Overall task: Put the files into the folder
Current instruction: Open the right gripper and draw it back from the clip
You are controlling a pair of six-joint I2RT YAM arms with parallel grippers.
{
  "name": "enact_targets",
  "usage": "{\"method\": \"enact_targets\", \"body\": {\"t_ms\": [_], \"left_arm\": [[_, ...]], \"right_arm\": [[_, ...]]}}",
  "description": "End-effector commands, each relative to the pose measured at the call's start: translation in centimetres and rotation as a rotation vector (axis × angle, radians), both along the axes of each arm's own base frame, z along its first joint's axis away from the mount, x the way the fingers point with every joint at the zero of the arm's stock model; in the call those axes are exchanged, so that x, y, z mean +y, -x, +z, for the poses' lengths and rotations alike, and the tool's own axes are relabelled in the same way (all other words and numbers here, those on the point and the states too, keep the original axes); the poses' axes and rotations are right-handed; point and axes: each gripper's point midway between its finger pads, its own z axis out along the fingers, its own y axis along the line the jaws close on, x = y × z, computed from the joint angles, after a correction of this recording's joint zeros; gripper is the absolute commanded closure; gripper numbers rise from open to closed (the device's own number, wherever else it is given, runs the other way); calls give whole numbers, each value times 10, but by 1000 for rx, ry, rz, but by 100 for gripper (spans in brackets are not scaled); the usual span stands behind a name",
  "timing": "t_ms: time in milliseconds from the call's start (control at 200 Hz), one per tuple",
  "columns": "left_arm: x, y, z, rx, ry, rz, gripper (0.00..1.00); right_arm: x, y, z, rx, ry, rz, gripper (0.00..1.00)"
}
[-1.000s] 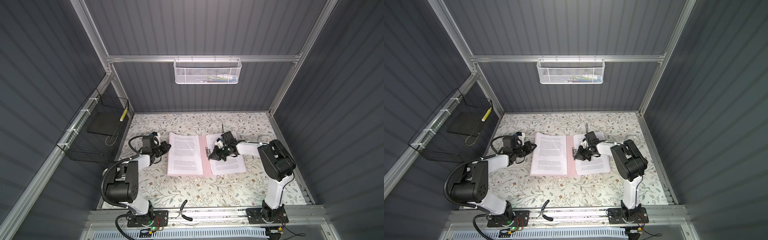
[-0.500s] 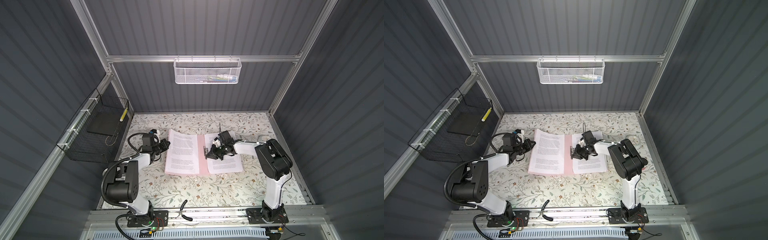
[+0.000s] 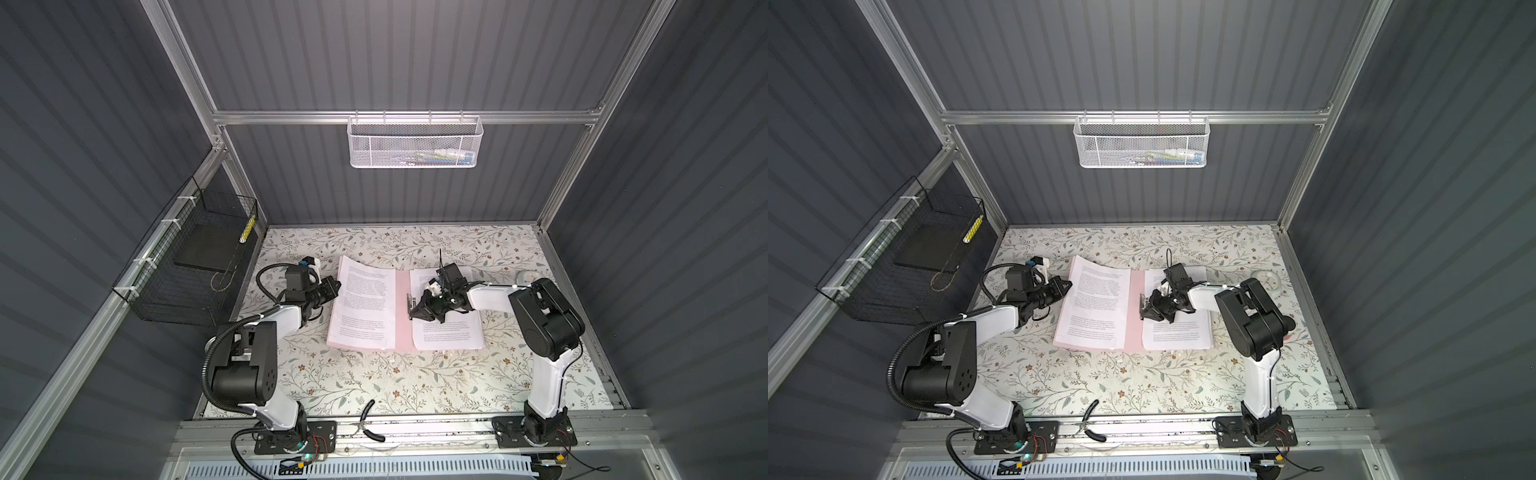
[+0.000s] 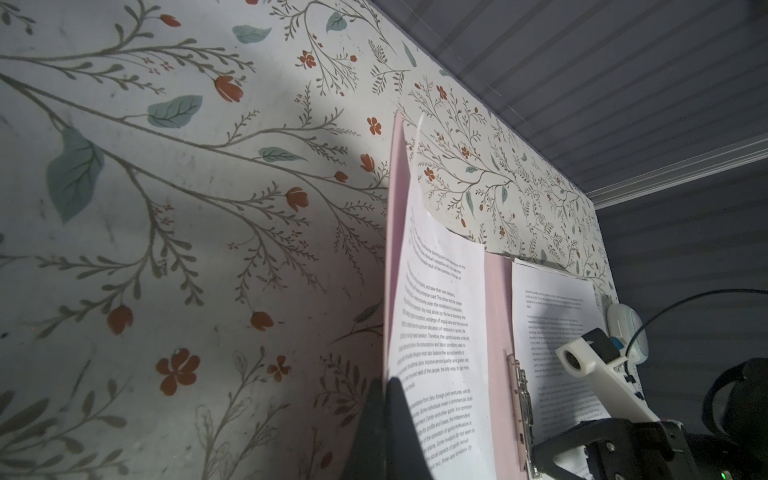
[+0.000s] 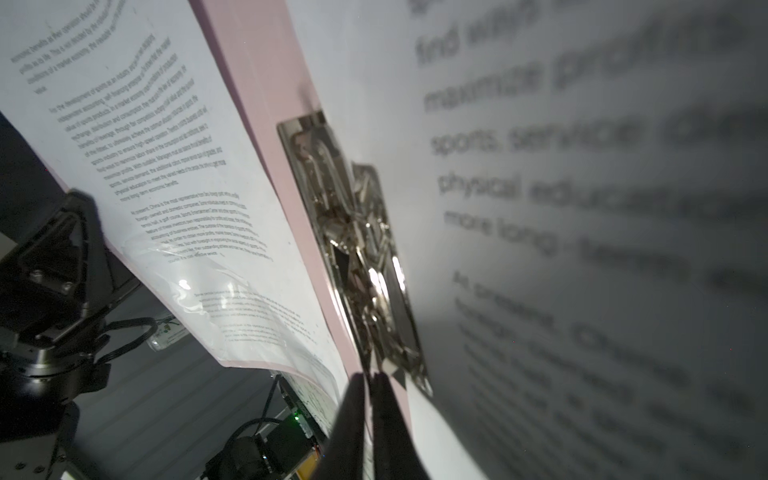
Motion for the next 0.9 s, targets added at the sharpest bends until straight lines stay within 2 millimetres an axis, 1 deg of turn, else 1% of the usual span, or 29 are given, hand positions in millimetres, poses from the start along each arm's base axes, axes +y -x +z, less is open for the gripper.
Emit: {"method": "enact_targets", "body": {"t_ms": [0, 55, 95, 185, 295, 425, 495, 585, 645, 681, 786, 841, 896], "left_arm": [[-21, 13, 3, 26, 10, -90, 100], [-21, 13, 7, 21, 6, -92, 100], [-20, 13, 9, 17, 5, -92, 100], [-21, 14, 14, 10, 5, -93, 100], [-21, 14, 24, -5, 5, -95, 100], [-20, 15, 36, -20, -14, -102, 100], [-19, 16, 42, -27, -23, -103, 100], [-19, 16, 49, -36, -24, -104, 100], [-20, 17, 55, -49, -27, -116, 100], [-20, 17, 59, -55, -31, -116, 100], [-20, 17, 77, -84, -43, -132, 100], [-21, 16, 86, -97, -39, -136, 100], [-23, 15, 94, -110, -27, -138, 100]], "right_arm": [[-3, 12, 9, -1, 26, 18, 62], [-7, 8, 22, -45, 29, 14, 54], [-10, 6, 31, -69, 40, 13, 51], [-22, 2, 49, -121, 56, 7, 49], [-41, -1, 61, -144, 51, -18, 47], [-67, -5, 63, -142, 22, -66, 46], [-72, -4, 64, -129, -14, -69, 46], [-76, 0, 60, -113, -20, -76, 46], [-84, -1, 58, -116, -18, -107, 46], [-92, -3, 59, -122, -10, -130, 46], [-124, -11, 57, -142, 57, -216, 46], [-140, -15, 53, -161, 123, -246, 46], [-156, -14, 45, -160, 207, -261, 46]]}}
